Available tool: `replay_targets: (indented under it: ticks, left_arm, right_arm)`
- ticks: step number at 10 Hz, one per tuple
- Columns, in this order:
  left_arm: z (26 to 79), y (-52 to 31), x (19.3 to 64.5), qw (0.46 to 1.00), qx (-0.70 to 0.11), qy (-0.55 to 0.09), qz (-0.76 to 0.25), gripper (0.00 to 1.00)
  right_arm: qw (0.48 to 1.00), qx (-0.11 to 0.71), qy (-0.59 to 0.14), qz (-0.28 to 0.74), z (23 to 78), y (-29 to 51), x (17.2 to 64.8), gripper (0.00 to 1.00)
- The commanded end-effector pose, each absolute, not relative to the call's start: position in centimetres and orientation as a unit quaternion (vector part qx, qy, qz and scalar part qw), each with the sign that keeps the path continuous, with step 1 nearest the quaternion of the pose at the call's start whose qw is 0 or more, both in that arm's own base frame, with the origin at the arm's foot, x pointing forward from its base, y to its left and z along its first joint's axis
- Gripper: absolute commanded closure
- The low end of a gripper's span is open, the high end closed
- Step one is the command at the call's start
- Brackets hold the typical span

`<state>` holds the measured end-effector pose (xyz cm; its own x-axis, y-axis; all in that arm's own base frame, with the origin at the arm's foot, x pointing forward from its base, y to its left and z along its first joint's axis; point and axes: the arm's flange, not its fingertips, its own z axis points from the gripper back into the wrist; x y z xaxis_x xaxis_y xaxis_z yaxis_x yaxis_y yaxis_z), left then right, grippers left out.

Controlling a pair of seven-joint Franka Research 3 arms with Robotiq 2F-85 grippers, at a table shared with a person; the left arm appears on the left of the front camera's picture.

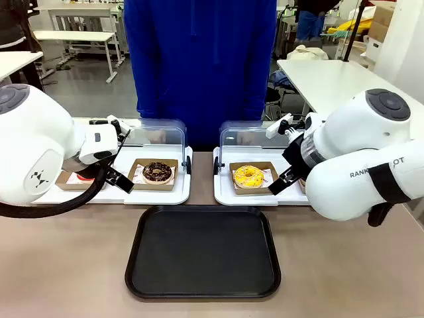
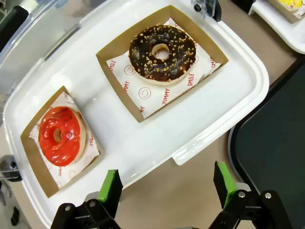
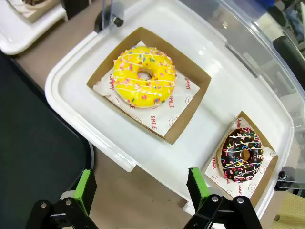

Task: Move the third donut from the left to the tray.
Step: Pick up the Paper togo box containing the Donut indicated by the person and place it on the Handle tray.

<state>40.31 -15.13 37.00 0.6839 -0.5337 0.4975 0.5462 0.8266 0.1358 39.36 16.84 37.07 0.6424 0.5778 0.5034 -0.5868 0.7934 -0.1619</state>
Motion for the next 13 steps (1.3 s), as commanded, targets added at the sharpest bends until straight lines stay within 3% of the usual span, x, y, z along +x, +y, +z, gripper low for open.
replay_targets:
  ticks: [1, 11, 13]
  left_arm:
    - [37.0, -15.1, 40.3, 0.917, -0.012, -0.268, -0.295, 0.0]
    - [37.0, -15.1, 40.3, 0.917, -0.012, -0.267, -0.294, 0.0]
    - [44.2, -12.9, 40.9, 0.909, -0.033, -0.288, -0.299, 0.0]
  right_arm:
    - [0.907, 0.009, -0.275, 0.32, 37.1, 16.8, 39.4, 0.0]
    - [0.906, 0.008, -0.275, 0.321, 37.1, 16.8, 39.4, 0.0]
    - [0.905, 0.039, -0.299, 0.299, 44.7, 13.9, 41.2, 0.0]
